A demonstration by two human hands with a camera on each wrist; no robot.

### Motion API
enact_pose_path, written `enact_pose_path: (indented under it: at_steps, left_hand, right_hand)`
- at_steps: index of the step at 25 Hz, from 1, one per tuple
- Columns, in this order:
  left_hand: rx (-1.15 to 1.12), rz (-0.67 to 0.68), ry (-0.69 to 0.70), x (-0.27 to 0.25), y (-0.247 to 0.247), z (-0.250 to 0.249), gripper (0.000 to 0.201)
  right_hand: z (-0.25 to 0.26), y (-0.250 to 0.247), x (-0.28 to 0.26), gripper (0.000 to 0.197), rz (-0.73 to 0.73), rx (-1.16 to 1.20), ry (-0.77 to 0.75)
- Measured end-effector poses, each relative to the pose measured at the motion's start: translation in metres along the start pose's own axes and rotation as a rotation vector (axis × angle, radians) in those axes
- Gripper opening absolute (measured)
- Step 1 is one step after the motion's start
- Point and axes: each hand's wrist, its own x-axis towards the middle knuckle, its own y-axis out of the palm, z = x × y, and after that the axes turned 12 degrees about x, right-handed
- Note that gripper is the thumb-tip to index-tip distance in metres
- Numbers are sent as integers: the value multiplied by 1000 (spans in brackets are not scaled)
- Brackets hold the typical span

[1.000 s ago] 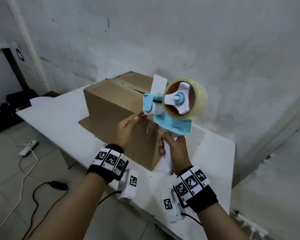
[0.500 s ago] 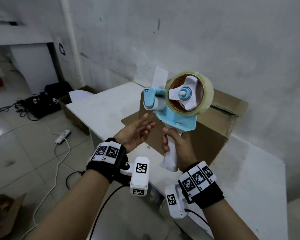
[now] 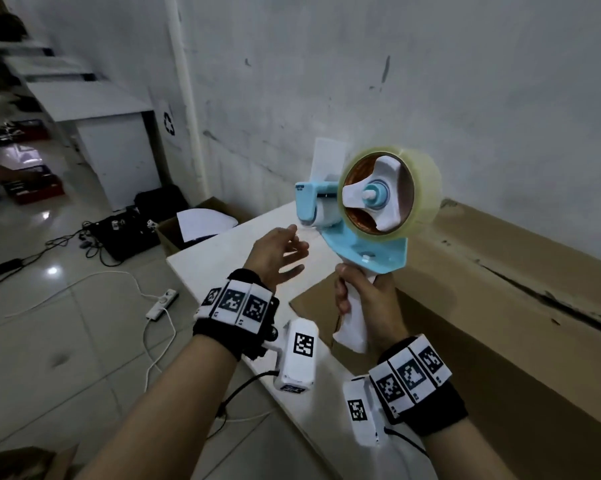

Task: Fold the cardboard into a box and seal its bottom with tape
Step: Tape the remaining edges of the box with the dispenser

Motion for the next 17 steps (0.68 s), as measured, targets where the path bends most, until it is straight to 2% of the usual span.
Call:
enact_pose_path:
  at_steps: [2,5,7,10,14,17]
  left_hand:
    - [-8,-122,138,23,10,-15,30]
    - [-58,-120,199,62,26,-31,31]
    - [-14,-38,202,90,34,-41,32]
    - [269,61,294,136,46,-57,35]
    - [498,256,372,187,72,-73,30]
    - [743,463,447,201,95,-81,22]
  right_hand:
    - [-1,3,19,18,9,-37,-46]
    - [1,6,43,21,-6,-63,-94]
    - [3,8,56,25,-41,-44,-140]
    - [1,12,76,19,-114,-56,-197]
    - [-6,17,99,45,-300,-86,-256]
    - [-10,26,107,34,-398,-94,-336]
